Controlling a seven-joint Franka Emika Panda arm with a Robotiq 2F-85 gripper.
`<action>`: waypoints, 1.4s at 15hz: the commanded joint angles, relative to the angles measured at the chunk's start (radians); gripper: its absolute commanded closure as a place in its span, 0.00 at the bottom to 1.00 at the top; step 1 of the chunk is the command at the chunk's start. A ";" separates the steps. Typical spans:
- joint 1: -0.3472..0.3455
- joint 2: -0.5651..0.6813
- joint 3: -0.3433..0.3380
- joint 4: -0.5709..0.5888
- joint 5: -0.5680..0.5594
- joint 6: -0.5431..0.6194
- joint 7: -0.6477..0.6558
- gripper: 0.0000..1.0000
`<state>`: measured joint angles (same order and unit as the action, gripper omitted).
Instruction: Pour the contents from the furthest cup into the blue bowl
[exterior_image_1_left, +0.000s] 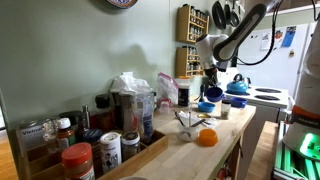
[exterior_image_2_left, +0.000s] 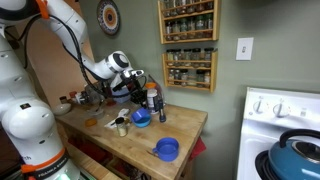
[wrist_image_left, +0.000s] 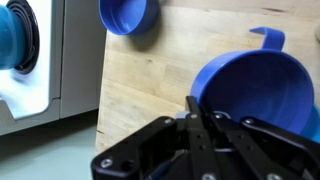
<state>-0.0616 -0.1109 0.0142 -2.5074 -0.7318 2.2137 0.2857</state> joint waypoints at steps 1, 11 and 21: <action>0.010 -0.001 -0.006 -0.002 0.002 -0.002 -0.003 0.96; 0.038 0.039 0.046 0.043 -0.138 -0.097 0.181 0.99; 0.137 0.158 0.102 0.132 -0.261 -0.359 0.288 0.99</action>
<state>0.0460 -0.0037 0.1089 -2.4098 -0.9539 1.9226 0.5426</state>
